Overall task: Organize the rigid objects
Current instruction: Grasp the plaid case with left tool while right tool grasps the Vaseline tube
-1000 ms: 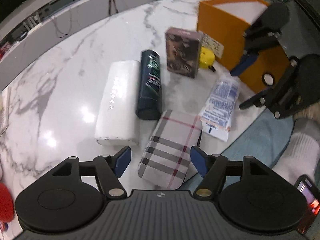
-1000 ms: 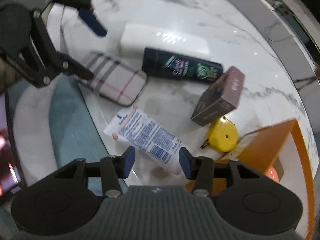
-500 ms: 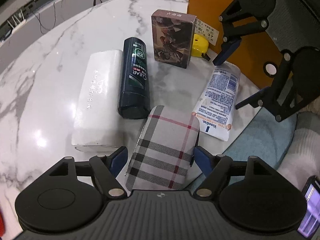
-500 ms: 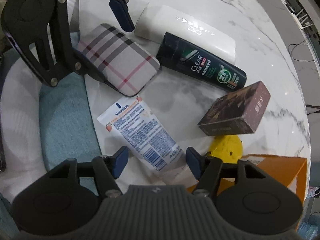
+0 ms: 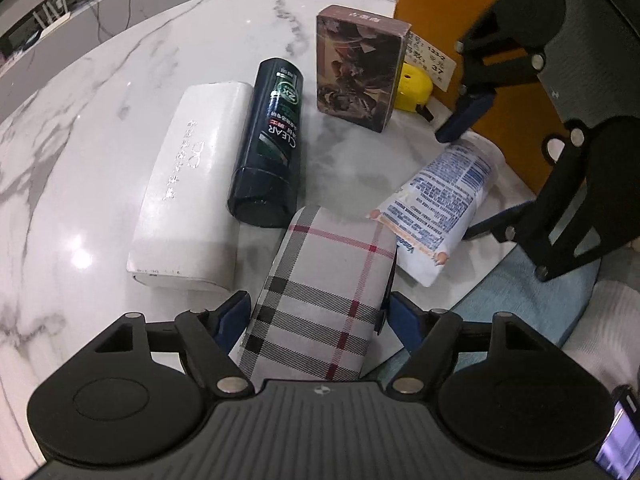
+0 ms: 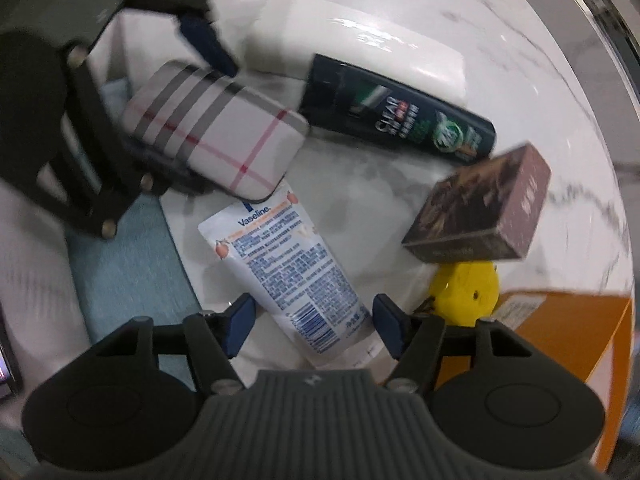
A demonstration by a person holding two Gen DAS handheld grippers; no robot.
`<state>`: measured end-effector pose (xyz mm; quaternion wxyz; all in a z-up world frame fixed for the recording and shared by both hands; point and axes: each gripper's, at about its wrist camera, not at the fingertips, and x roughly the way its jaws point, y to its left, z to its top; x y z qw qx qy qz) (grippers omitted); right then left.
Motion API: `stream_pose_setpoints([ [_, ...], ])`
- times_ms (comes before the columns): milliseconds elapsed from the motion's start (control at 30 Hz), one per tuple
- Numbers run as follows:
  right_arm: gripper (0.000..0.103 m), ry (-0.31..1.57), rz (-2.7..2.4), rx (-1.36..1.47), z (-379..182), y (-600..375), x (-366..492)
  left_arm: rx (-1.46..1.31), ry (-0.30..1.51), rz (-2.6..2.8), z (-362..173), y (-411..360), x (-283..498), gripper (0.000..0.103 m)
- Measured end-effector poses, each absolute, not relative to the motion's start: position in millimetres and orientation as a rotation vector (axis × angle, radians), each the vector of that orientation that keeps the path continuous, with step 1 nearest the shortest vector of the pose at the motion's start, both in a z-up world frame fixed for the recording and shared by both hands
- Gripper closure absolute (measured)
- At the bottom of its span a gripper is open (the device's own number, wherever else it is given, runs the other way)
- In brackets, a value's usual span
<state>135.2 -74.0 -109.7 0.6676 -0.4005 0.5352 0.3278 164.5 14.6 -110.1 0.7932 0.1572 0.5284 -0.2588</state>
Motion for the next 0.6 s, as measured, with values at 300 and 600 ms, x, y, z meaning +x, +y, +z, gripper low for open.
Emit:
stream_pose_setpoints([
  [300,0.05,1.389,0.537,-0.555,-103,-89,151,0.259,1.157,-0.472,-108,18,168,0.022],
  [600,0.045,1.33,0.605,-0.595,-106,-82,144,0.265,1.154,-0.45,-111,16,166,0.02],
])
